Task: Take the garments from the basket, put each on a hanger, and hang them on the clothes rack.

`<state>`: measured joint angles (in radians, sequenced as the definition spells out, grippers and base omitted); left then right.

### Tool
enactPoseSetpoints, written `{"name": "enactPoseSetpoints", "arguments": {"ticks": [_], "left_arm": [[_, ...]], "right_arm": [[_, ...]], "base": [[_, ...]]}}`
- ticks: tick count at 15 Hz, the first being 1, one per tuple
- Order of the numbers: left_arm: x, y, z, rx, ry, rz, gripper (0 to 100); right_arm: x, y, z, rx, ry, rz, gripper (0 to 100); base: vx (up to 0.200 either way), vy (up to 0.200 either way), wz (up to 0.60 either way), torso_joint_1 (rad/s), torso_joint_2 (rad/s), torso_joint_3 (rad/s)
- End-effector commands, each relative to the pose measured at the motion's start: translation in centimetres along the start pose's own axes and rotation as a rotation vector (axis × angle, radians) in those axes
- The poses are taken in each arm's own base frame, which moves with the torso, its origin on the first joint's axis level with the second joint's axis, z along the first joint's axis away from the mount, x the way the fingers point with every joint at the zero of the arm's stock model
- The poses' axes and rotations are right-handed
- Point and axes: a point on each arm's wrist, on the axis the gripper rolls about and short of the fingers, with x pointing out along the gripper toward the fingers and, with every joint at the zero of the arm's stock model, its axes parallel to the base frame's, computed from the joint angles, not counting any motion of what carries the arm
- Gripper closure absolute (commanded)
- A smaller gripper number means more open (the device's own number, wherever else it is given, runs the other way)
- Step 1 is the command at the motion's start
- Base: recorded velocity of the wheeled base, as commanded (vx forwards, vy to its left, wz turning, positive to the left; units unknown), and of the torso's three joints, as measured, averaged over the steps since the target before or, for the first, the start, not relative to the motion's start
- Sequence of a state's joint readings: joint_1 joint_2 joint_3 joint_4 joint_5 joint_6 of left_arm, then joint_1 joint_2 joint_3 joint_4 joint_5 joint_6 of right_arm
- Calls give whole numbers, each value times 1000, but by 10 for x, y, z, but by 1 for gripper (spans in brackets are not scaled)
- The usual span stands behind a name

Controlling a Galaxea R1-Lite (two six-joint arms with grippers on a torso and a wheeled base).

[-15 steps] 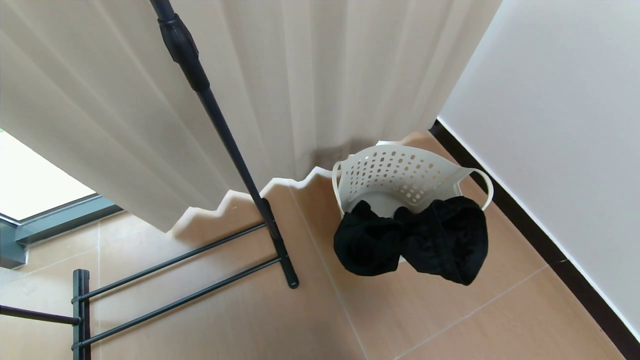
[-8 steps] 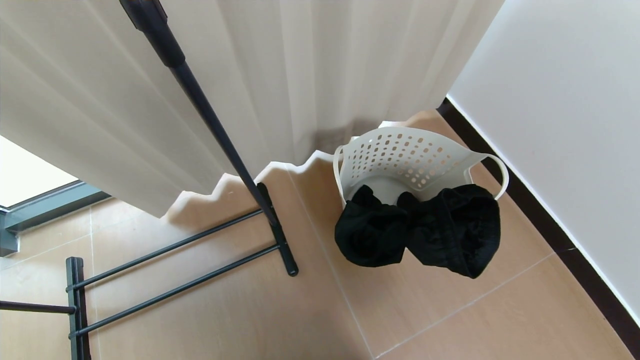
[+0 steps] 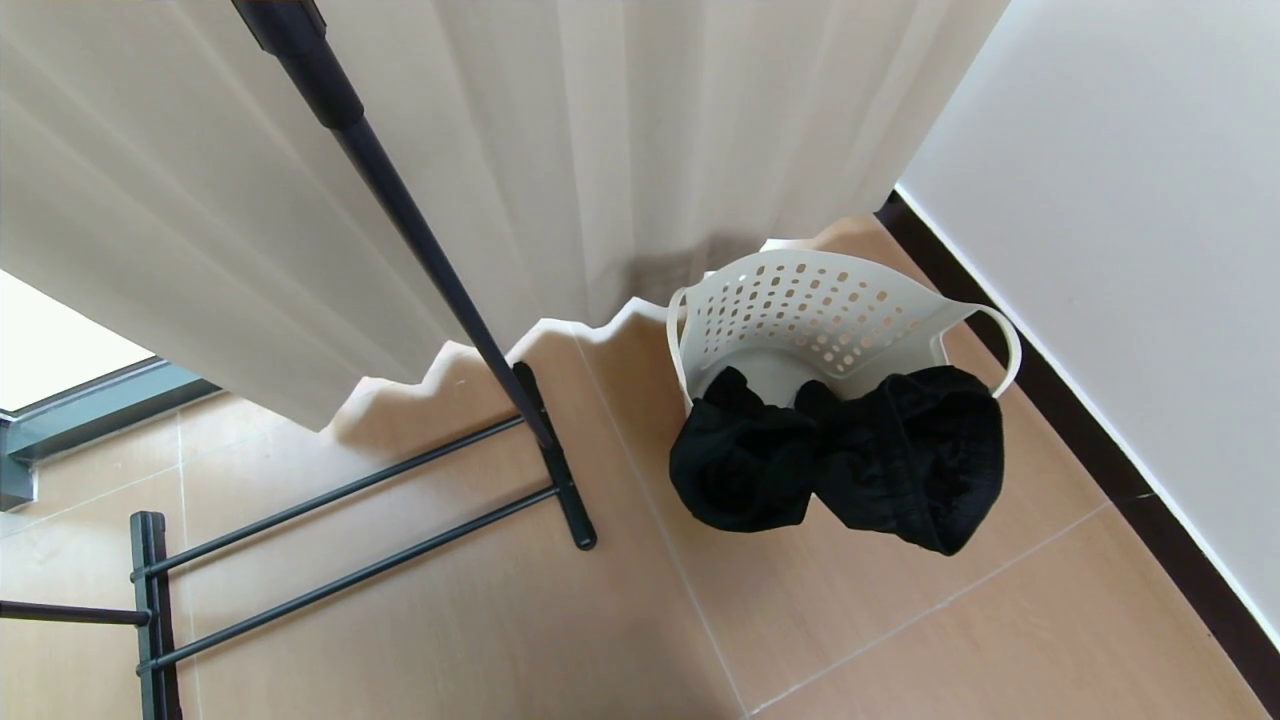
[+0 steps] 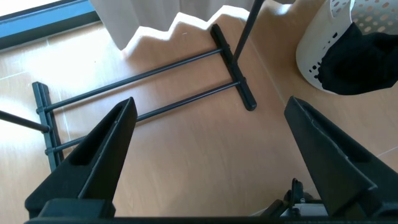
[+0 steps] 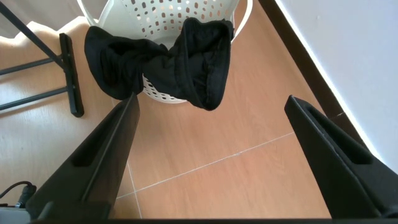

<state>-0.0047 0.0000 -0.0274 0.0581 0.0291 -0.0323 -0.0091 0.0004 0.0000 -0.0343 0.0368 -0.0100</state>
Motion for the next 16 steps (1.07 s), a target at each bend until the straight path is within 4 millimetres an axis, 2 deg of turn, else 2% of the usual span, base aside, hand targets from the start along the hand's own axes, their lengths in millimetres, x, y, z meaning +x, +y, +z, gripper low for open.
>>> {"name": "enactPoseSetpoints", "arguments": {"ticks": [1,16], "left_arm": [[0,0,0,0,0,0,0],[0,0,0,0,0,2,0]], "right_arm": [[0,0,0,-1,0,0,0],[0,0,0,-4,0,1,0]], "base": [[0,0,0,0,0,0],[0,0,0,0,0,0]]}}
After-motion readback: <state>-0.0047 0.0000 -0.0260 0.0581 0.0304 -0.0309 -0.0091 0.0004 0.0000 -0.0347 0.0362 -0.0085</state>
